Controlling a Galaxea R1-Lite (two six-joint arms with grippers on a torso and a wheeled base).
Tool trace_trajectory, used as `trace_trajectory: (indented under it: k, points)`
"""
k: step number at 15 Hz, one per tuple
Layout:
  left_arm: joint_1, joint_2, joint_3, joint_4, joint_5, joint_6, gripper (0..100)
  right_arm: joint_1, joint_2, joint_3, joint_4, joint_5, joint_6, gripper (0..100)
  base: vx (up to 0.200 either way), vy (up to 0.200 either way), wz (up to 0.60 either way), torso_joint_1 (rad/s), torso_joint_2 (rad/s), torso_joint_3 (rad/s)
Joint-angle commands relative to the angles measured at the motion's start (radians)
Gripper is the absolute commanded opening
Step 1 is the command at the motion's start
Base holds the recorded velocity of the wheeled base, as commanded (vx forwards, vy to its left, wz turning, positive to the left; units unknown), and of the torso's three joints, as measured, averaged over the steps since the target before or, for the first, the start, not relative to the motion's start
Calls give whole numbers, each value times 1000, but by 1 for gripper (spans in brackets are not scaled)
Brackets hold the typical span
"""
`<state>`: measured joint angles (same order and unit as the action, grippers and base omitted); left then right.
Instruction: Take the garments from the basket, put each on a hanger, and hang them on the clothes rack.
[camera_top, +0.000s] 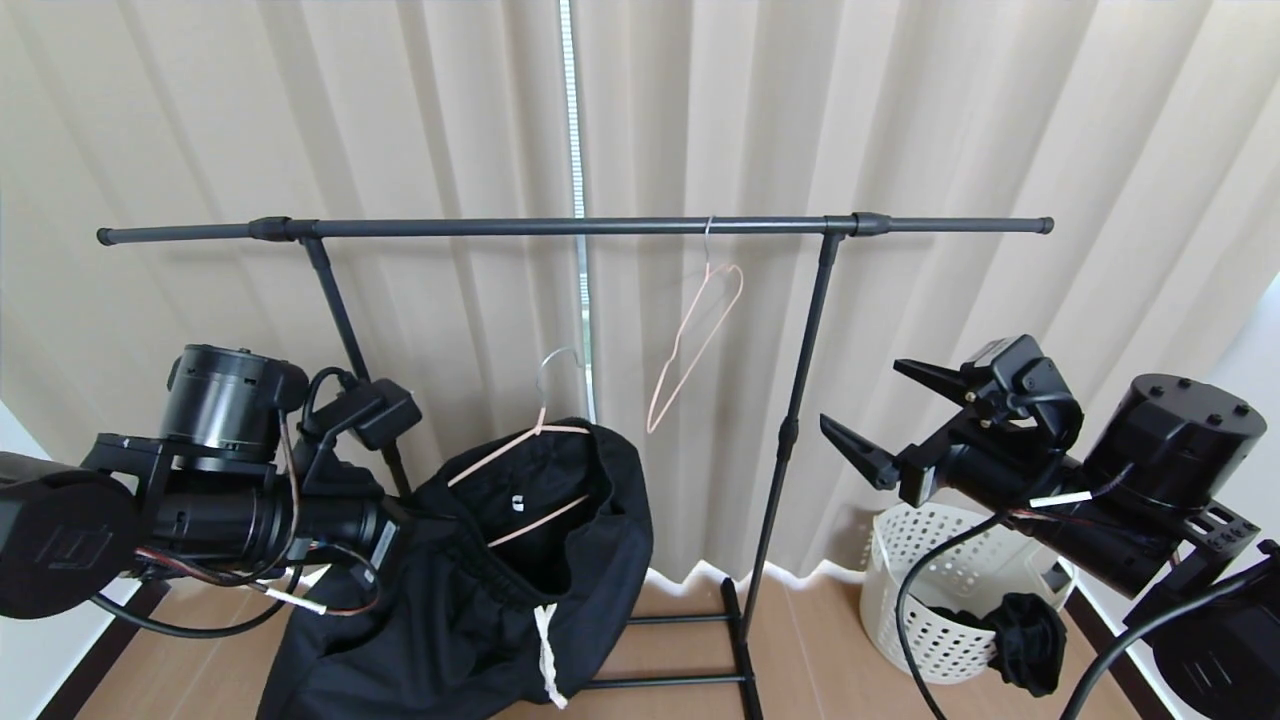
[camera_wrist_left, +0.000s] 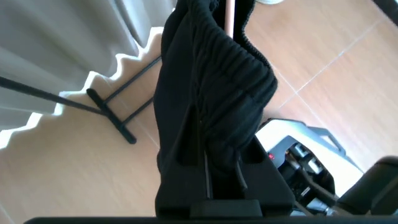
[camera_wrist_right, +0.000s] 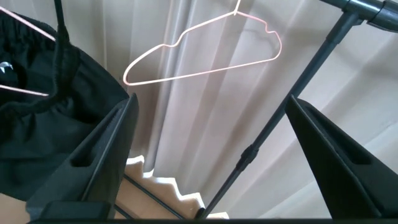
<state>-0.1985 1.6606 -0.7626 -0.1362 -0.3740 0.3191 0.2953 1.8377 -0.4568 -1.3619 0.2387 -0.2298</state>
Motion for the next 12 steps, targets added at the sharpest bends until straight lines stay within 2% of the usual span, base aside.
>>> trace_trajectory:
  k: [1,3,5,7,10,12]
  points:
    - [1,34,-11,-28,3,-40,0,-1,2,1,0,1,0,100,0,0,0,0,0,0]
    - [2,64,-47,-72,38,-94,0,1,2,1,0,1,0,100,0,0,0,0,0,0]
    - [-1,125,-139,-100,86,-187,0,1,3,3,0,1,0,100,0,0,0,0,0,0]
    - [-1,174,-212,-103,90,-221,0,-1,3,3,0,1,0,100,0,0,0,0,0,0]
    - [-2,272,-327,-172,95,-255,0,-1,5,0,0,1,0,100,0,0,0,0,0,0]
    - [-7,303,-363,-195,113,-287,0,1,5,1,0,1,0,100,0,0,0,0,0,0]
